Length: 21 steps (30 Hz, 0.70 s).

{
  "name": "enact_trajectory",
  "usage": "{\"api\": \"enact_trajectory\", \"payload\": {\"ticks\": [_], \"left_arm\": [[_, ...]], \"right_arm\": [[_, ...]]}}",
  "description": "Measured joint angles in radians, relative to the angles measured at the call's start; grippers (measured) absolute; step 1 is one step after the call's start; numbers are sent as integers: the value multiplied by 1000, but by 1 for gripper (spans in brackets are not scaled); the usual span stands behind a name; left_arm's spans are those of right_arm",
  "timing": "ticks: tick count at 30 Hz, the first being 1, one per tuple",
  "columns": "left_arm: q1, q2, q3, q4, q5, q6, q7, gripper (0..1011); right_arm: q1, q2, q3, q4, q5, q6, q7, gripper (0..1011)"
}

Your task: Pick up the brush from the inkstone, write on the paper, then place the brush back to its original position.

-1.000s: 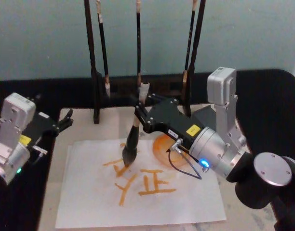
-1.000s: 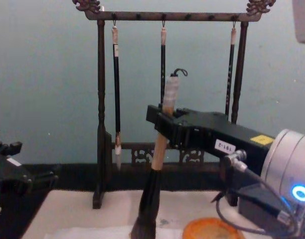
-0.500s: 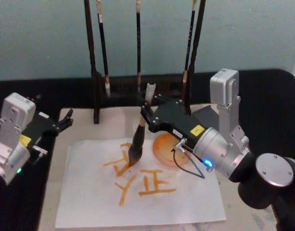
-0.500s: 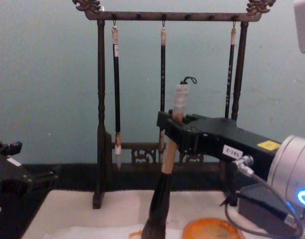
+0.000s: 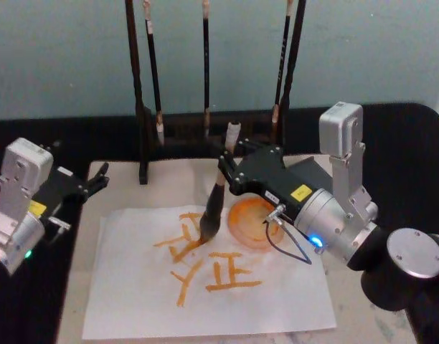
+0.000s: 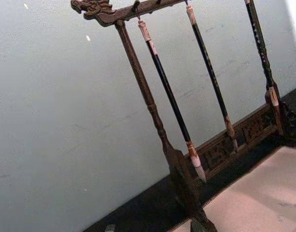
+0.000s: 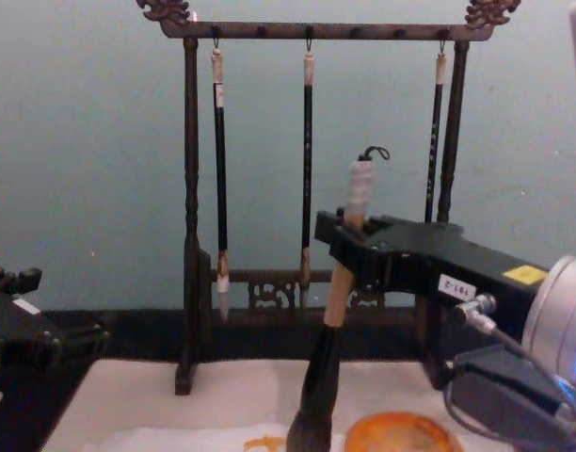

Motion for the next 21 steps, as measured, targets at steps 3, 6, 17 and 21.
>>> {"api": "enact_trajectory", "payload": {"ticks": [3,6,17,21], "left_arm": [[0,0,0,0,0,0,0,1010],[0,0,0,0,0,0,0,1010],[0,0,0,0,0,0,0,1010],[0,0,0,0,0,0,0,1010]], "right_arm": [[-1,1,4,0,-3,0,-1,176],[-3,1,9,0,-6,0,-4,176],[-8,3,24,-3,-13,-1,-8,176],[-9,5,30,-4,-15,-1,-8,176]]}}
